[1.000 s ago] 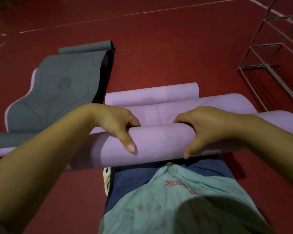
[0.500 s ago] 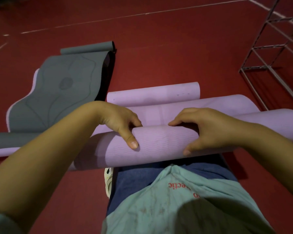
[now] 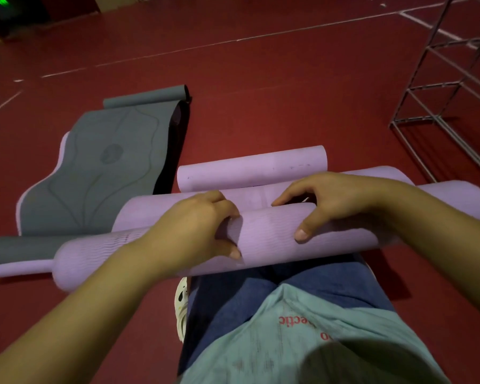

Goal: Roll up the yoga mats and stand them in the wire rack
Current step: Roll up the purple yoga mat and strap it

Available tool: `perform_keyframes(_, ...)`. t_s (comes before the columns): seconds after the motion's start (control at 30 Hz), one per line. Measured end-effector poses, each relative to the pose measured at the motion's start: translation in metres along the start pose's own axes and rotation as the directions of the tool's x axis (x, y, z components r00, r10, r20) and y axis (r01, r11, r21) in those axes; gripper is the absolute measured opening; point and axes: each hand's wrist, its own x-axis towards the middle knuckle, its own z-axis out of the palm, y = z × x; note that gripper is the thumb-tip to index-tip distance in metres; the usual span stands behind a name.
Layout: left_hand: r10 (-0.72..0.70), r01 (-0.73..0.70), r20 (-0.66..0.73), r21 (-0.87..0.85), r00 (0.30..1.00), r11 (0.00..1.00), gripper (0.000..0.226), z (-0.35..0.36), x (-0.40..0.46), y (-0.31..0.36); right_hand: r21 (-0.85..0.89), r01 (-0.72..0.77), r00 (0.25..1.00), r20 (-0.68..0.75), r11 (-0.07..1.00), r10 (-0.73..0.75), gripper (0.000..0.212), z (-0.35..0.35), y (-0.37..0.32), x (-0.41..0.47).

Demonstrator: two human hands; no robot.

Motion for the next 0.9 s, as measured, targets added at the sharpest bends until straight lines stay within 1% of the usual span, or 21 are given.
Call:
perform_keyframes(0.07, -0.013, 0.013, 0.015, 0.012, 1.000, 1.000, 0.057, -0.002, 0.004, -0.001, -0.026, 0.000, 1.000, 0.006, 1.000, 0.000, 0.062, -0.003, -0.002, 0.002)
perform_keyframes(0.13, -0.016, 0.014, 0.046, 0.037, 0.999, 0.999, 0.053, -0.004, 0.009, -0.002, -0.096, 0.022, 1.000, -0.018, 0.995, -0.024, 0.062, -0.004, -0.005, 0.001)
perform_keyframes(0.2, -0.024, 0.021, 0.091, 0.033, 0.996, 0.999, 0.049, -0.007, 0.016, -0.003, -0.168, 0.068, 0.991, -0.100, 0.983, -0.086, 0.058, -0.003, -0.008, -0.005)
perform_keyframes(0.3, -0.029, 0.026, 0.180, 0.014, 0.983, 1.000, 0.047, -0.013, 0.028, -0.010, -0.311, 0.114, 0.953, -0.233, 0.944, -0.192, 0.054, 0.006, -0.013, -0.013)
perform_keyframes(0.37, -0.038, 0.048, 0.236, -0.039, 0.971, 0.998, 0.046, -0.017, 0.035, -0.015, -0.377, 0.124, 0.936, -0.262, 0.918, -0.234, 0.059, 0.015, -0.014, -0.016)
perform_keyframes(0.4, -0.045, 0.066, 0.261, -0.072, 0.964, 0.995, 0.045, -0.018, 0.038, -0.017, -0.384, 0.121, 0.932, -0.272, 0.916, -0.238, 0.062, 0.019, -0.013, -0.016)
perform_keyframes(0.5, -0.046, 0.082, 0.298, -0.112, 0.953, 0.990, 0.041, -0.018, 0.046, -0.022, -0.337, 0.088, 0.934, -0.300, 0.937, -0.195, 0.063, 0.019, -0.010, -0.015)
perform_keyframes(0.6, -0.057, 0.093, 0.286, -0.115, 0.957, 0.989, 0.045, -0.019, 0.049, -0.024, -0.313, 0.056, 0.945, -0.289, 0.948, -0.151, 0.060, 0.010, -0.008, -0.008)
perform_keyframes(0.67, -0.068, 0.099, 0.248, -0.116, 0.966, 0.988, 0.046, -0.020, 0.046, -0.025, -0.285, 0.031, 0.957, -0.269, 0.958, -0.111, 0.058, 0.003, -0.006, -0.002)
perform_keyframes(0.83, -0.059, 0.066, 0.068, -0.104, 0.996, 0.992, 0.037, -0.024, 0.032, -0.024, -0.126, -0.002, 0.980, -0.197, 0.992, -0.023, 0.052, -0.011, -0.001, 0.012)
perform_keyframes(0.9, -0.027, 0.027, 0.059, 0.002, 0.998, 1.000, 0.046, -0.021, 0.028, -0.016, -0.081, -0.033, 0.987, -0.157, 0.996, 0.020, 0.050, -0.016, 0.000, 0.015)
